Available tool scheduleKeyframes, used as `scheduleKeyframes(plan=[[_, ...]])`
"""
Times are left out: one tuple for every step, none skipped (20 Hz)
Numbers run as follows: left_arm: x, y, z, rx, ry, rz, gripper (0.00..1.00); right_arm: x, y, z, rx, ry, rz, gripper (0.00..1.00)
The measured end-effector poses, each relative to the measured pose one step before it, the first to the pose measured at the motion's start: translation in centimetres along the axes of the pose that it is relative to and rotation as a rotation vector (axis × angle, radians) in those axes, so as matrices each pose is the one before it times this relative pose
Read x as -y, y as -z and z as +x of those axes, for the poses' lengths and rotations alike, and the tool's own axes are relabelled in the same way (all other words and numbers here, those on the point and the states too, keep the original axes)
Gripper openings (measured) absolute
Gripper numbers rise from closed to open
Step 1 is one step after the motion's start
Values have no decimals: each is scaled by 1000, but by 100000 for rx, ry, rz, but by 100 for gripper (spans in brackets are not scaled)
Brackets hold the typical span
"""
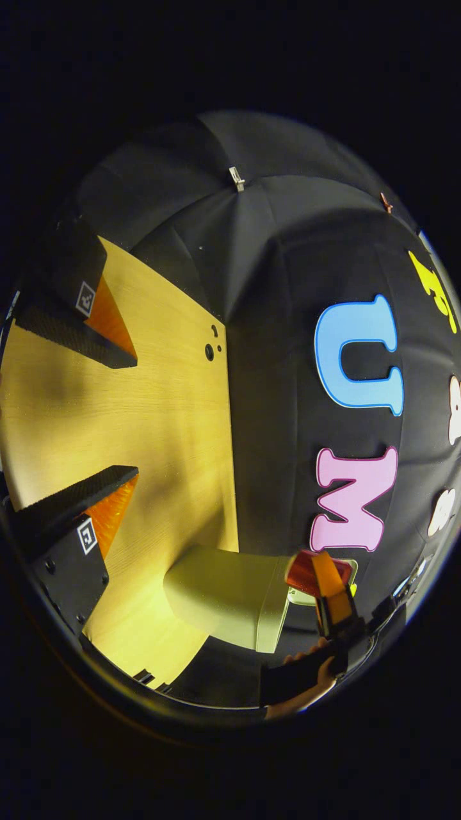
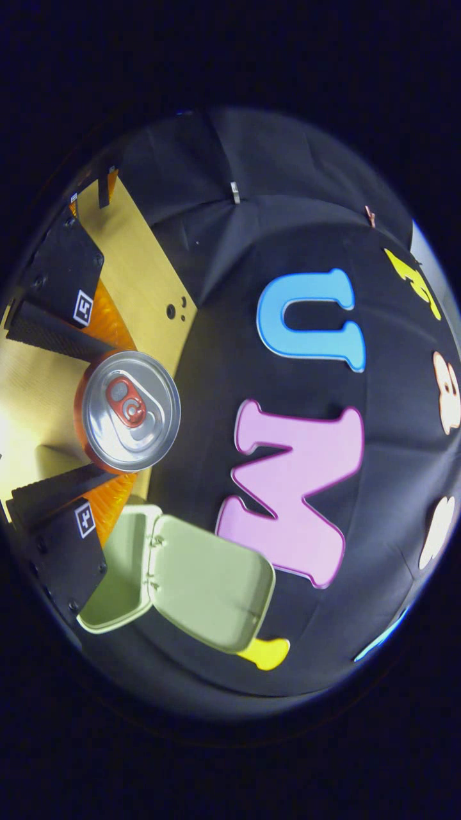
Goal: Press the lid of the desktop garbage bin to open it, pick up the crumpled paper on the desktop and throw it into the bin, then pick up the pop can on the desktop and drop it into the bin, and finally close the garbage bin lid.
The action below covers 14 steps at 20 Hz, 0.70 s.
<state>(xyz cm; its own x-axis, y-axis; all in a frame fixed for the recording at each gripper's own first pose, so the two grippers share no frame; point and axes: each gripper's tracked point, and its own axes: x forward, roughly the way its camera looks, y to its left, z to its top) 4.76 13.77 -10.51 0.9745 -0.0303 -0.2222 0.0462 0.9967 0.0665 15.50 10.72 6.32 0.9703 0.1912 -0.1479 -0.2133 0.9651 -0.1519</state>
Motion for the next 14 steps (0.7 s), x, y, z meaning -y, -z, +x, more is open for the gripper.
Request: scheduleKeyframes(plan=[[204, -253, 230, 212, 125, -424, 100, 1283, -284, -406, 456, 1741, 843, 83], [309, -390, 182, 329, 182, -611, 98, 1327, -94, -200, -27, 2024, 1276, 83], [293, -303, 99, 297, 97, -477, 98, 1534, -16, -173, 229, 2500, 1065, 83], [336, -427, 109, 304, 52, -94, 98, 1536, -187, -164, 350, 2384, 1003, 83], [442, -204, 28, 75, -3, 441, 98, 1387, -79, -86, 412, 1941, 1473, 83], [400, -280, 31, -17, -298, 933, 98, 1186, -51, -18, 270, 1287, 1668, 79], [250, -198, 44, -35, -595, 1117, 98, 1170, 8, 208, 229, 1139, 1095, 83], [358, -292, 142, -7, -910, 989, 98, 1201, 14, 197, 21, 1011, 578, 83], [311, -231, -56, -214, -1032, 537, 98, 1084, 87, 302, -118, 459, 371, 83], [434, -299, -67, 9, -1171, -78, 98, 797, 43, 196, -83, -422, 358, 83], [451, -243, 85, 104, -1293, -720, 98, 711, 219, 190, -234, -319, 3, 83], [578, -261, -119, -206, -1363, -1286, 98, 768, 162, 153, -371, -365, -40, 83], [670, -65, -98, -484, -1308, -1703, 98, 490, 396, 238, -577, -800, 102, 83], [705, -165, -217, -261, -1128, -1892, 98, 497, 186, 218, -166, -956, 261, 83]])
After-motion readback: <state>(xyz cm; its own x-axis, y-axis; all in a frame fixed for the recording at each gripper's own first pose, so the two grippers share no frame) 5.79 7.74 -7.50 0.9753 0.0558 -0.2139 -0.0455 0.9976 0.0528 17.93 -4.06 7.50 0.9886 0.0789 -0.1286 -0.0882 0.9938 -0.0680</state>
